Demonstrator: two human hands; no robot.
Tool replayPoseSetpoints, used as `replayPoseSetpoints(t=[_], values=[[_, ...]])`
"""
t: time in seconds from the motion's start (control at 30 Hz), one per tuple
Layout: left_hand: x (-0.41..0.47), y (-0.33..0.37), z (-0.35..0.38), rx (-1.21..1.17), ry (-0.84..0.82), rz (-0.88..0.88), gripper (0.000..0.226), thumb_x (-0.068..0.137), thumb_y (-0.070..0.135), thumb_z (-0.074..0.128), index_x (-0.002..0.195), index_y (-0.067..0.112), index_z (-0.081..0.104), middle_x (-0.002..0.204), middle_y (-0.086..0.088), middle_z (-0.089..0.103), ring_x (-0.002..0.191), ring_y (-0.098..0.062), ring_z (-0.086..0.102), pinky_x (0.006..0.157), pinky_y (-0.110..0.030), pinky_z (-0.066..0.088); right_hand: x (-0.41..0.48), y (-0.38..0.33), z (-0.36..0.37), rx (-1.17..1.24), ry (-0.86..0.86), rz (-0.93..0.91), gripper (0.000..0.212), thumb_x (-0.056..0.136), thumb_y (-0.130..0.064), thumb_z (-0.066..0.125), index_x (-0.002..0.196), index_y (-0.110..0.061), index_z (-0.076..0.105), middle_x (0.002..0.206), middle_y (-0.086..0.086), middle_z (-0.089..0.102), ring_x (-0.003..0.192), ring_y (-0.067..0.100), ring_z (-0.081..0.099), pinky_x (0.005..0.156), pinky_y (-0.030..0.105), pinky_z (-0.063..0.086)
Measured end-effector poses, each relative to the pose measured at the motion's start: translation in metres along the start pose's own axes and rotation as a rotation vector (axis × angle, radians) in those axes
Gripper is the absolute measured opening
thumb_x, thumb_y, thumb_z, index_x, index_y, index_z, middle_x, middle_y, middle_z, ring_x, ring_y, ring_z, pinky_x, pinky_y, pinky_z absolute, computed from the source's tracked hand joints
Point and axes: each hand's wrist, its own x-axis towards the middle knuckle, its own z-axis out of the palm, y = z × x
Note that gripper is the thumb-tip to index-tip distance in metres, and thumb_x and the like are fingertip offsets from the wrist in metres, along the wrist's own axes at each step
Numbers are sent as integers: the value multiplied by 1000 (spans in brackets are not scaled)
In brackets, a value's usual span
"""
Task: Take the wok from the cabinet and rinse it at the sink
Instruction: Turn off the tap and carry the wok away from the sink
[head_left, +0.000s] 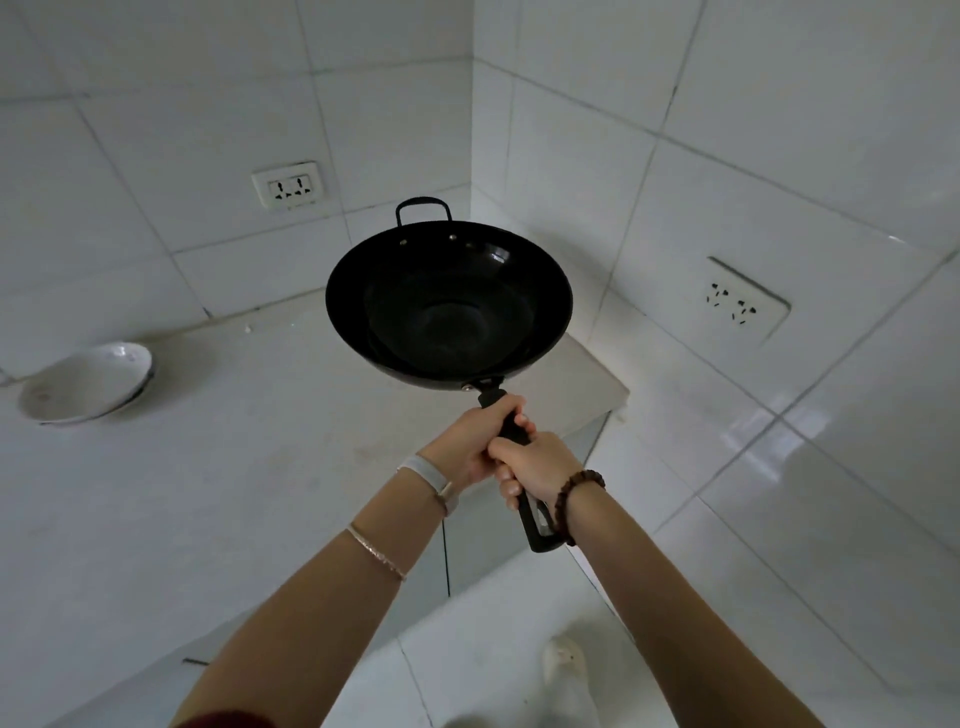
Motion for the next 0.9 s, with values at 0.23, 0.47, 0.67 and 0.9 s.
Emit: replayPoseSetpoints(t=[0.23, 0.47, 0.67, 0.9], values=[[59, 25, 21, -106, 149, 70, 33, 96, 17, 49, 64, 15, 43, 45, 5, 46, 44, -10, 52, 62, -23, 46, 70, -33, -38, -133, -115, 8, 10, 85, -10, 55, 76, -11, 52, 46, 0, 47, 32, 11, 42, 41, 21, 42], [103, 41, 19, -126, 273, 102, 38, 96, 19, 48, 59, 15, 41, 59, 0, 41, 36, -10, 50, 35, -15, 40, 132, -49, -50, -207, -209, 35, 4, 85, -9, 55, 81, -11, 54, 48, 1, 47, 35, 12, 43, 41, 24, 42], [134, 50, -4, -117, 333, 83, 41, 94, 22, 51, 55, 16, 43, 52, 2, 48, 54, -13, 50, 54, -25, 47, 173, -50, -38, -266, -240, 59, 3, 87, -10, 56, 88, -9, 58, 52, 4, 50, 37, 13, 47, 43, 25, 46], [161, 64, -27, -120, 327, 35, 38, 95, 21, 50, 58, 15, 44, 54, 1, 48, 58, -13, 50, 62, -25, 49, 208, -53, -24, -279, -234, 105, 5, 87, -10, 56, 82, -8, 57, 53, 3, 50, 37, 12, 46, 42, 23, 45]])
